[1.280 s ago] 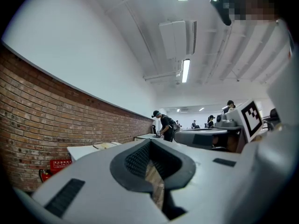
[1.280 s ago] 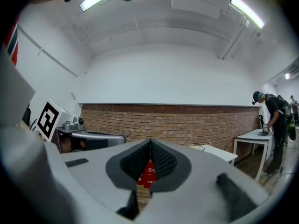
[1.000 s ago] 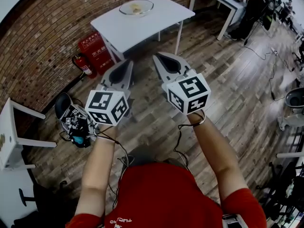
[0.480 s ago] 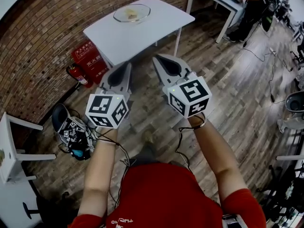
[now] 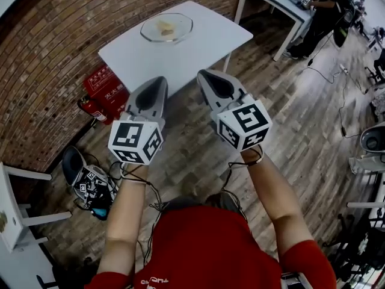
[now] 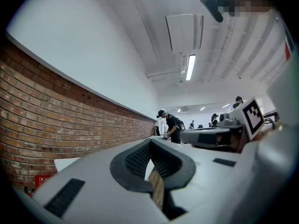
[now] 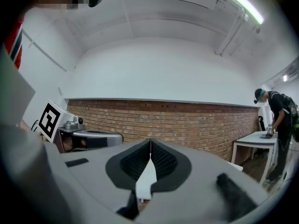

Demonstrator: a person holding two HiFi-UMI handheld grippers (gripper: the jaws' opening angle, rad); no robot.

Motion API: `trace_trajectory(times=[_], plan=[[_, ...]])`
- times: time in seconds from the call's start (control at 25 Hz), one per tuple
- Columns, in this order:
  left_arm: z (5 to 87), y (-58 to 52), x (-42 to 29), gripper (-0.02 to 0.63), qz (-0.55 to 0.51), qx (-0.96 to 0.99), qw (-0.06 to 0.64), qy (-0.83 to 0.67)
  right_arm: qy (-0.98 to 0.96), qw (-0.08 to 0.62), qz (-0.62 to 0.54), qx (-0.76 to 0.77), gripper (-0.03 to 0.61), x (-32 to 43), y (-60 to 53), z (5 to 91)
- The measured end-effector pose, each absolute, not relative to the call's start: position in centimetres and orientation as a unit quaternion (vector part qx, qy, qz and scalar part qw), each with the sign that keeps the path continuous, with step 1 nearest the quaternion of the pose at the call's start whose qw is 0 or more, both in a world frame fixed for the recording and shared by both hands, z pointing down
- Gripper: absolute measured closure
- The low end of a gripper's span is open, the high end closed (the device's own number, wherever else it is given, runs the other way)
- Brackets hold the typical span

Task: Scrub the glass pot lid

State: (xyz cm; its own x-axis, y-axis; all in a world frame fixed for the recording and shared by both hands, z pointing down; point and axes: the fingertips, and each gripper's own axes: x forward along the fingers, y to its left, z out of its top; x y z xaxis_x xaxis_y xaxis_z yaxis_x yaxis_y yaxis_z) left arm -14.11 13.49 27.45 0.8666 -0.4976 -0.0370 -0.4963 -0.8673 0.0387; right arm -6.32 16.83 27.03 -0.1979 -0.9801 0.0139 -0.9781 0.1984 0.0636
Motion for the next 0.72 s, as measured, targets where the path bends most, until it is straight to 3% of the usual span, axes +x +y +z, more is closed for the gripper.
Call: trace_trajectory(times=[0.72], plan=[[29.3,-0.9,-5.7,0.595,-0.015,0.955,0.027,-0.293,-0.796,0.035,-0.012,0.604,0.549,2.6,1.7,29.0]])
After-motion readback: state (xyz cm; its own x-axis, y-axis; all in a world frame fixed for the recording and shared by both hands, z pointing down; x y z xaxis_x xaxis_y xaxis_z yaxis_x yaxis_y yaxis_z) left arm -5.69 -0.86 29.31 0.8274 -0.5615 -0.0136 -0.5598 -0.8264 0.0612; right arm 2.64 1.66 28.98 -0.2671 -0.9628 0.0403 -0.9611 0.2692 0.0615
